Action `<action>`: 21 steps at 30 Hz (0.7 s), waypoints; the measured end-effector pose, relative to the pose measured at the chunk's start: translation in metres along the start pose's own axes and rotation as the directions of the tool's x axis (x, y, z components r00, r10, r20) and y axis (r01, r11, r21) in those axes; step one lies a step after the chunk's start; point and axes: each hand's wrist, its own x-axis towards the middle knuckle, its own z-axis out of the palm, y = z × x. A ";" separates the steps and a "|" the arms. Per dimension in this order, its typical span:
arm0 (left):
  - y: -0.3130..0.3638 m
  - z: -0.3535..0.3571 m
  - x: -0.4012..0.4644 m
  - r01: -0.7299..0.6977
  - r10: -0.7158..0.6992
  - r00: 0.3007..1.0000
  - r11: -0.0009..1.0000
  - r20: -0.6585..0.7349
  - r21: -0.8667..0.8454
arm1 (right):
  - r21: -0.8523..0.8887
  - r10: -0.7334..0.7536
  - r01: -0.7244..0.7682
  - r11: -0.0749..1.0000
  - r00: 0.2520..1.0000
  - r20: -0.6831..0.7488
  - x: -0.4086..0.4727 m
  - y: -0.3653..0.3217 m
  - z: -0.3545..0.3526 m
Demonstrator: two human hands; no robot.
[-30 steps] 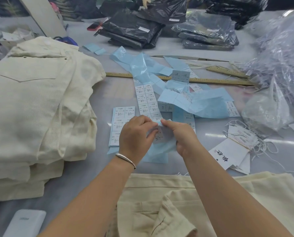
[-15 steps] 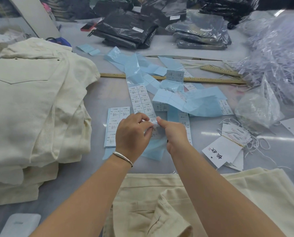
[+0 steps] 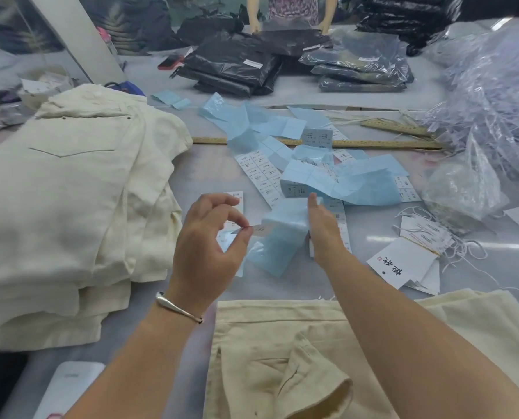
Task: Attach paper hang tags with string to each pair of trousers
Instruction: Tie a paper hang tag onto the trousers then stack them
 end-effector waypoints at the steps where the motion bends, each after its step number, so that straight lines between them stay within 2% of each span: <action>1: 0.001 -0.005 -0.003 0.043 -0.043 0.999 0.999 -0.010 -0.019 | -0.101 0.023 -0.015 0.995 0.996 0.083 -0.003 0.000 -0.003; 2: 0.001 -0.009 -0.007 0.104 -0.105 0.994 0.993 -0.010 -0.053 | -0.193 0.028 -0.005 0.981 0.993 0.116 -0.006 0.000 -0.007; 4: 0.000 -0.014 -0.017 0.273 -0.273 0.962 0.948 0.024 -0.165 | -0.358 -0.045 0.071 0.931 0.996 0.079 -0.017 0.001 -0.021; 7: 0.001 -0.009 -0.031 0.441 -0.428 0.896 0.832 0.115 -0.337 | -0.455 -0.223 0.192 0.870 0.975 -0.015 -0.039 0.008 -0.057; 10: 0.018 0.010 -0.043 0.493 -0.443 0.870 0.772 0.217 -0.401 | -0.536 -0.318 0.237 0.810 0.946 -0.063 -0.058 0.019 -0.102; 14: 0.037 0.044 -0.049 0.529 -0.417 0.845 0.740 0.333 -0.416 | -0.574 -0.337 0.212 0.791 0.934 -0.121 -0.076 0.033 -0.148; 18: 0.073 0.095 -0.039 0.673 -0.398 0.715 0.614 0.575 -0.412 | -0.608 -0.373 0.184 0.772 0.906 -0.199 -0.079 0.040 -0.208; 21: 0.095 0.138 -0.025 0.733 -0.470 0.651 0.594 0.596 -0.332 | -0.614 -0.386 0.186 0.767 0.898 -0.210 -0.076 0.039 -0.243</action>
